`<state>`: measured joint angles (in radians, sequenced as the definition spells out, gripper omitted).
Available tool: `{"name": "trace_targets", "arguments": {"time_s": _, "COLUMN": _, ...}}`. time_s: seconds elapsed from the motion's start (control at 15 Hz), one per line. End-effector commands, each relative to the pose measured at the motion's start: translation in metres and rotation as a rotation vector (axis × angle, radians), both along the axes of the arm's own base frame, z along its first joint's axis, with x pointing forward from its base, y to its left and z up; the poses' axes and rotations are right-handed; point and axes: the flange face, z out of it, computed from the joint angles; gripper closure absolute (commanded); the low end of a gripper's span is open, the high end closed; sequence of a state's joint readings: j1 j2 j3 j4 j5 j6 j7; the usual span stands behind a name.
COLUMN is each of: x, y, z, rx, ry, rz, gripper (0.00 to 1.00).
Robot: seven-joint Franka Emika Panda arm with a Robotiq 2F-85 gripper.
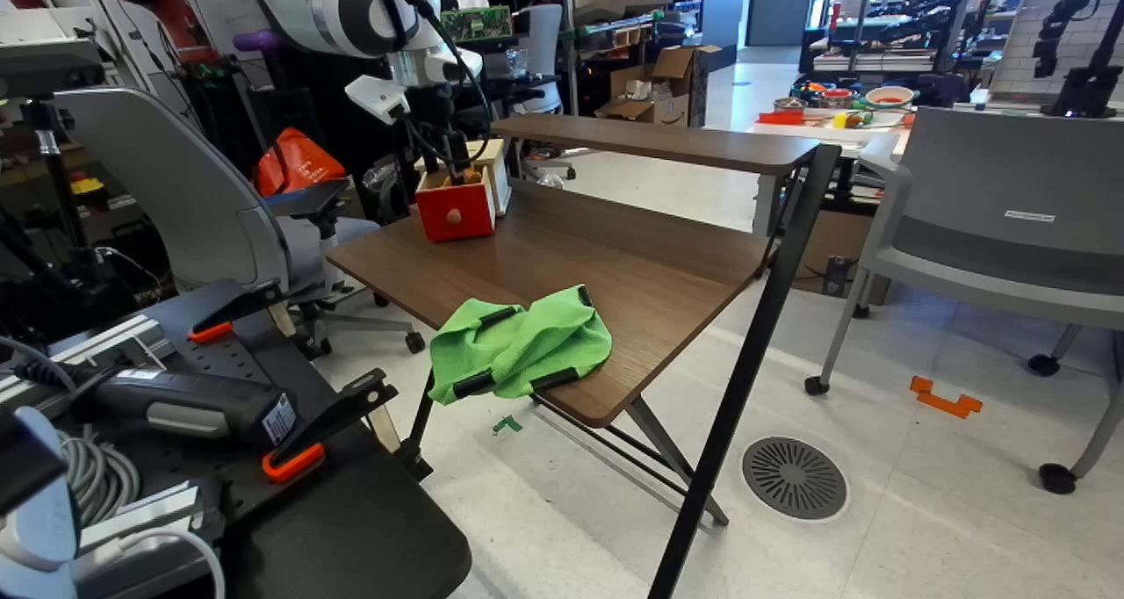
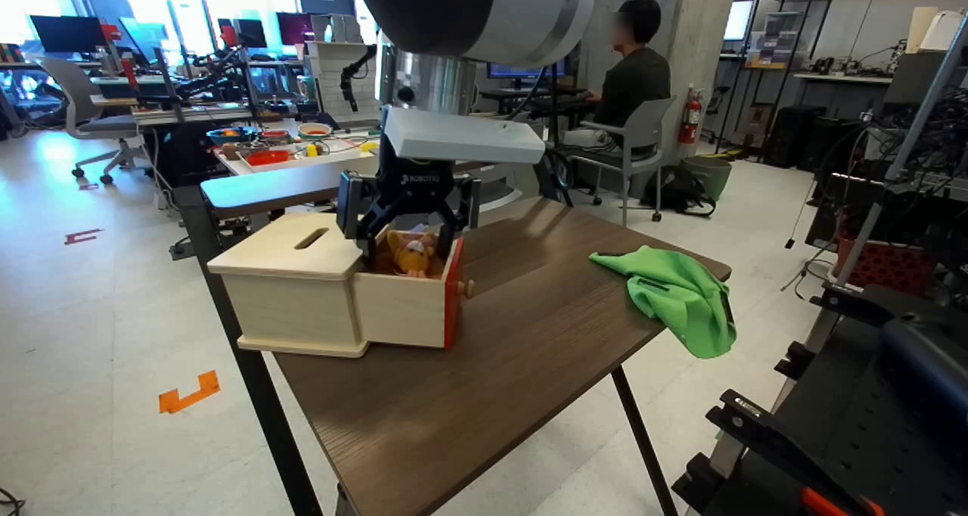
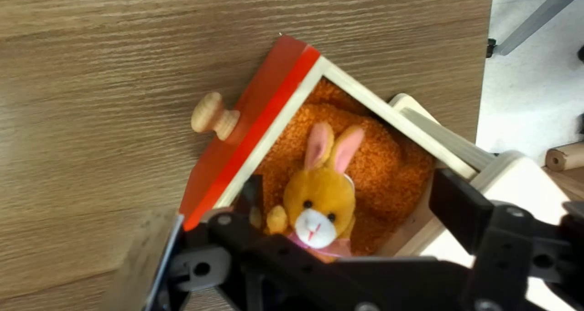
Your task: Put the rabbit toy in the drawer
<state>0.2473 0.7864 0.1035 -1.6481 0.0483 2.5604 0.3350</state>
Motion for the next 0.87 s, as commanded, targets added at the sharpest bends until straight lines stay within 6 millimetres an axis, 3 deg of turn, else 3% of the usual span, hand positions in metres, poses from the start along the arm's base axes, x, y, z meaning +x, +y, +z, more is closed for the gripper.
{"name": "trace_targets", "arguments": {"time_s": 0.0, "x": -0.011, "y": -0.007, "z": 0.031, "rx": 0.031, "ry": -0.043, "rz": -0.008, "gripper": 0.01}}
{"name": "trace_targets", "arguments": {"time_s": 0.07, "x": -0.015, "y": -0.009, "z": 0.031, "rx": 0.027, "ry": -0.048, "rz": -0.005, "gripper": 0.06}}
{"name": "trace_targets", "arguments": {"time_s": 0.13, "x": -0.017, "y": -0.011, "z": 0.034, "rx": 0.023, "ry": -0.058, "rz": -0.004, "gripper": 0.25}}
{"name": "trace_targets", "arguments": {"time_s": 0.2, "x": -0.019, "y": -0.014, "z": 0.039, "rx": 0.027, "ry": -0.065, "rz": -0.007, "gripper": 0.28}}
{"name": "trace_targets", "arguments": {"time_s": 0.27, "x": -0.021, "y": -0.017, "z": 0.046, "rx": 0.029, "ry": -0.072, "rz": -0.015, "gripper": 0.15}}
{"name": "trace_targets", "arguments": {"time_s": 0.47, "x": -0.026, "y": -0.026, "z": 0.064, "rx": 0.038, "ry": -0.079, "rz": -0.024, "gripper": 0.0}}
{"name": "trace_targets", "arguments": {"time_s": 0.67, "x": -0.04, "y": -0.045, "z": 0.077, "rx": 0.062, "ry": -0.067, "rz": -0.021, "gripper": 0.0}}
{"name": "trace_targets", "arguments": {"time_s": 0.8, "x": -0.06, "y": -0.06, "z": 0.067, "rx": 0.076, "ry": -0.006, "rz": 0.049, "gripper": 0.0}}
